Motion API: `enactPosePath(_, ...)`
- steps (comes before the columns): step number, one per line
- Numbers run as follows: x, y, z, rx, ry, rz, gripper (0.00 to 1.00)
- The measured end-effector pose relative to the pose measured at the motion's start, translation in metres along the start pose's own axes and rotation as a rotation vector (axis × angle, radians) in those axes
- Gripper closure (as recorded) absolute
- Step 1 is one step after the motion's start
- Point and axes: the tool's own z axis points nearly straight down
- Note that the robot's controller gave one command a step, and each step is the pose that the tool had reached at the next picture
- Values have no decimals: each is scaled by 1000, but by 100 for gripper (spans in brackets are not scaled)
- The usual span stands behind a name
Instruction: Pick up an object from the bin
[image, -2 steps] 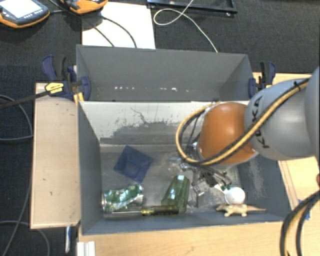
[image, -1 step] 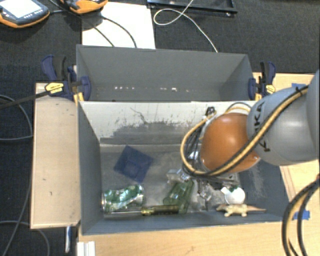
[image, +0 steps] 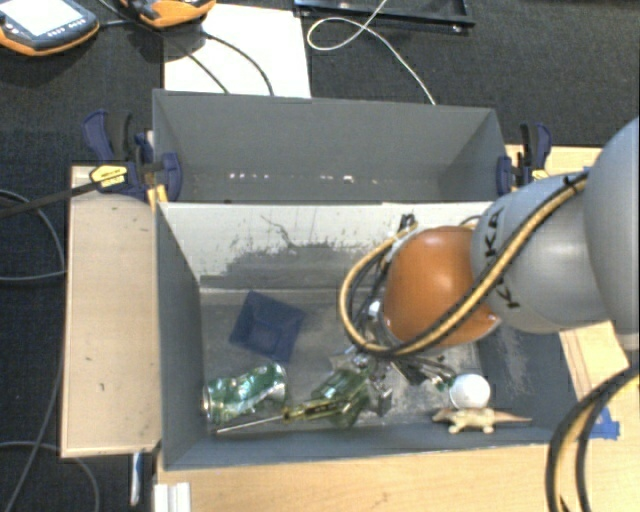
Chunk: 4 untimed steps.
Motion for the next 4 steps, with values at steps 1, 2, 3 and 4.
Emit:
enactPosePath(1, -1, 1, 0, 0, 0, 4, 100)
enactPosePath(2, 0, 1, -3, -2, 2, 5, 100)
enactPosePath(3, 0, 1, -13, -1, 3, 5, 100)
enactPosePath(4, 0, 1, -22, 0, 1, 6, 100)
